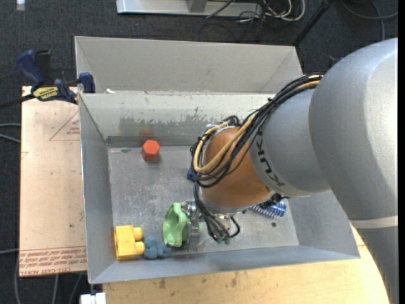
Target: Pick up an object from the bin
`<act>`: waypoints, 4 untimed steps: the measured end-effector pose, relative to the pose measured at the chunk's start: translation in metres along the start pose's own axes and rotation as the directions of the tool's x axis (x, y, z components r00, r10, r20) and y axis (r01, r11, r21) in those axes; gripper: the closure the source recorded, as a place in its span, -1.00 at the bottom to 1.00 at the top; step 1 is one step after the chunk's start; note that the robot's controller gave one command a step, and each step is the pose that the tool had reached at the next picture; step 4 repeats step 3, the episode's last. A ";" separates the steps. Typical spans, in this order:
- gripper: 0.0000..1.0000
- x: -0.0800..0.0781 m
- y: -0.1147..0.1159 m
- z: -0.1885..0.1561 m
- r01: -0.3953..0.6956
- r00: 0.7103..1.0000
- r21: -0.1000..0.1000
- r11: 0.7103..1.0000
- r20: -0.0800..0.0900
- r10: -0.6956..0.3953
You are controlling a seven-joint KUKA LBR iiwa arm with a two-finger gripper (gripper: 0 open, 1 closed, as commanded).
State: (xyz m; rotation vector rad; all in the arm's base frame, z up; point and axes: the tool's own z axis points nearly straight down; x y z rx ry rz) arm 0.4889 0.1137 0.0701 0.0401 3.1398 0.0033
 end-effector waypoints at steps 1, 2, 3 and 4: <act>1.00 0.002 0.044 -0.150 -0.015 1.000 -0.002 1.000 0.007 0.015; 1.00 -0.001 0.058 -0.089 0.172 0.985 0.001 0.985 -0.006 -0.172; 1.00 -0.031 0.055 -0.172 0.181 0.983 0.000 0.983 0.011 -0.181; 1.00 -0.031 0.055 -0.172 0.181 0.983 0.000 0.983 0.011 -0.181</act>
Offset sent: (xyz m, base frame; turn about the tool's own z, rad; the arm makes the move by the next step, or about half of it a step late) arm -0.0029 0.0413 0.1463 0.0202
